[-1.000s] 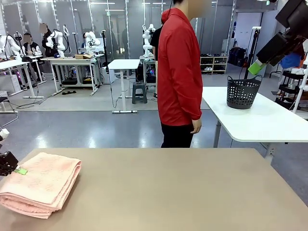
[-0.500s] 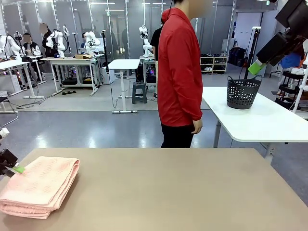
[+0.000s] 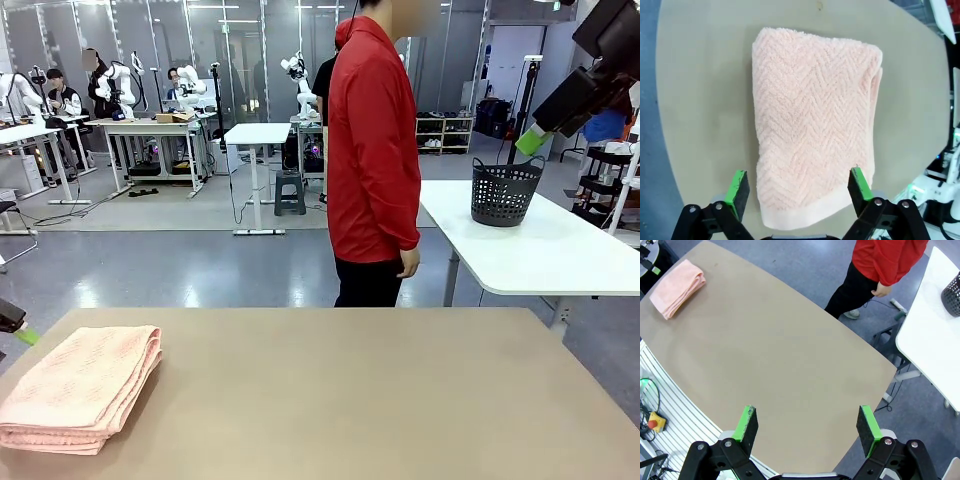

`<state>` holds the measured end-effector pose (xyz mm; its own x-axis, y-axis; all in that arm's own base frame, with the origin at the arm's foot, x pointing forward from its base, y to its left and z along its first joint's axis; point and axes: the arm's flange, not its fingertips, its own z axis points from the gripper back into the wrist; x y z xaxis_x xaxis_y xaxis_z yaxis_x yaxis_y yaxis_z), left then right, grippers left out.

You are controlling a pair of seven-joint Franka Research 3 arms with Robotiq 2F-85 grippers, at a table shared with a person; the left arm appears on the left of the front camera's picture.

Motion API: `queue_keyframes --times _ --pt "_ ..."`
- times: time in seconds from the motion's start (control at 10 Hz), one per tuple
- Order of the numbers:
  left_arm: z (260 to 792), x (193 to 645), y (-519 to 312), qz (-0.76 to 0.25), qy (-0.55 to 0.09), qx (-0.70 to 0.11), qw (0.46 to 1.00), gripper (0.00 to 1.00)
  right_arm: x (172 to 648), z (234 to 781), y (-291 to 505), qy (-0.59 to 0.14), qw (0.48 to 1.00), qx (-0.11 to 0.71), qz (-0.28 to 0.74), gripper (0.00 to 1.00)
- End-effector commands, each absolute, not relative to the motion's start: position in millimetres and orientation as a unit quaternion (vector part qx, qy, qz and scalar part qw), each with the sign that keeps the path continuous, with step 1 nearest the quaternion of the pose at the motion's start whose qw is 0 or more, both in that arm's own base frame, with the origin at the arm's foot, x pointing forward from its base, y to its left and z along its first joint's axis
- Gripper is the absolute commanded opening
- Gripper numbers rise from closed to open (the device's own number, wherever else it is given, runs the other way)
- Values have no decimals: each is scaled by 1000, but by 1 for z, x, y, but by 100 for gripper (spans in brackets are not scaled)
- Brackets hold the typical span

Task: Fold the towel.
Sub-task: Pick up the 100 cm Hotel Towel and place it on the left side of the table.

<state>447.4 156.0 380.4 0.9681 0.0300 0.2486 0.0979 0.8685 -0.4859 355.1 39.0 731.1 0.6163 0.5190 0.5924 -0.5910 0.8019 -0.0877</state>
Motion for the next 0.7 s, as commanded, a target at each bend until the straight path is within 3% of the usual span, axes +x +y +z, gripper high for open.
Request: queue_keyframes --times 0.0,0.6 --pt "377 434 142 -12 -104 -230 968 100 354 733 38 -308 896 56 314 100" --pt "380 447 156 -18 -125 -256 958 100 354 733 38 -308 896 56 314 100"
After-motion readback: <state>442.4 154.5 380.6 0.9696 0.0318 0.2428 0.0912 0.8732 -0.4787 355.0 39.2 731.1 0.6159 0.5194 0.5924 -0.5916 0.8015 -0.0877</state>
